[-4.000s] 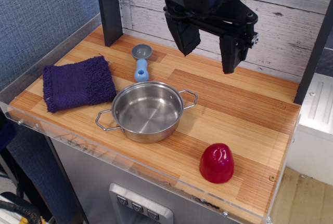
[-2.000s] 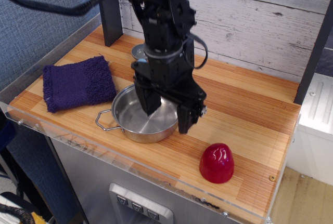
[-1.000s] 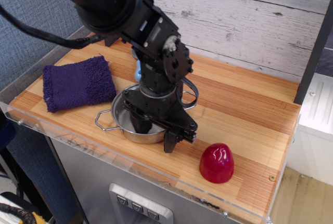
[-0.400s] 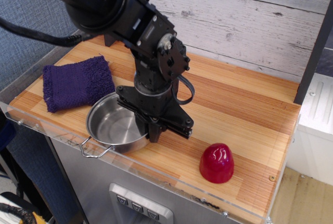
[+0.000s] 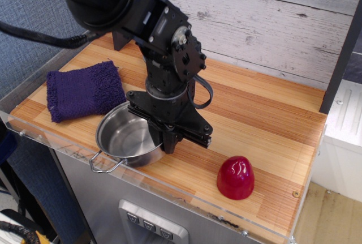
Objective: Move the pot to the right of the spoon.
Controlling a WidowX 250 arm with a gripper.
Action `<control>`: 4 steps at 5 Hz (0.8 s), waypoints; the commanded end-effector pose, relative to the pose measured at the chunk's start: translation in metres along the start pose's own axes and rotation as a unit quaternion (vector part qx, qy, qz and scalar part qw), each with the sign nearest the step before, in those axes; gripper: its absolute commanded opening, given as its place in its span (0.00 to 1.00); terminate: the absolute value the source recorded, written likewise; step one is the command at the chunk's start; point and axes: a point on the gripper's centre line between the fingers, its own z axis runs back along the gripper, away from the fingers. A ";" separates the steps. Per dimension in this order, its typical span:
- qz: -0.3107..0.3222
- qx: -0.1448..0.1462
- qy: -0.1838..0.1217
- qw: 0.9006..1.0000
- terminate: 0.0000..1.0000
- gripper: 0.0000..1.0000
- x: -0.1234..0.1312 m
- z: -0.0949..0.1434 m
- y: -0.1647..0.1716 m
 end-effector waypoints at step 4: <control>0.084 -0.073 -0.127 0.986 0.00 0.00 0.095 0.134 0.002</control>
